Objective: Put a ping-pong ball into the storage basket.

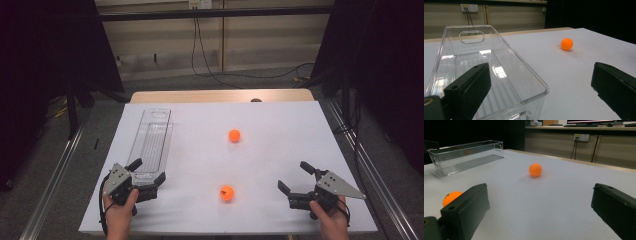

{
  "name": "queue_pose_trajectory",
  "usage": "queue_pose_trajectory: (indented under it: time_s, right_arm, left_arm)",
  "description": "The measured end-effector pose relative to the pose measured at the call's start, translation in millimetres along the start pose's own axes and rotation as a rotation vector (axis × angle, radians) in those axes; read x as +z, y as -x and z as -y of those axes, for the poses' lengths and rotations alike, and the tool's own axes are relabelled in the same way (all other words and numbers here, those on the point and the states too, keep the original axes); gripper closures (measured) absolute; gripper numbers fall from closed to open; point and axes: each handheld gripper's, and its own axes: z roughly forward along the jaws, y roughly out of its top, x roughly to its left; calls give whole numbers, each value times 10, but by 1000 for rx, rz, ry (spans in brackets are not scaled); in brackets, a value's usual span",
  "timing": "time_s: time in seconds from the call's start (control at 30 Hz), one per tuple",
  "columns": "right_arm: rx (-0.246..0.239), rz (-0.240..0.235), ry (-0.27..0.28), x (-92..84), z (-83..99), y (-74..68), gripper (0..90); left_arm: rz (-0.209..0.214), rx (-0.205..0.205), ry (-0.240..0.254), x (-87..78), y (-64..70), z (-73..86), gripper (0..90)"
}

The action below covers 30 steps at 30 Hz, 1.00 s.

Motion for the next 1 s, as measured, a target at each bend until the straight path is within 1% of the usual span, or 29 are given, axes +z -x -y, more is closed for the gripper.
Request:
queue_pose_trajectory:
  time_s: [0.27,0.37,0.5,0.67,1.0]
  right_arm:
    - [1,0,1,3,-1,3,10]
    - [3,-1,2,3,-1,5,9]
    - [3,3,1,4,1,8,9]
    - [18,7,5,-1,-2,4,10]
    - [6,-6,4,10,-4,-1,10]
  left_arm:
    - [6,-7,2,11,16,-2,27]
    - [11,1,-3,17,23,-7,27]
    - [17,-4,-4,24,38,-12,27]
    - [29,0,-2,27,63,-29,27]
    - [53,-11,-2,66,101,-55,27]
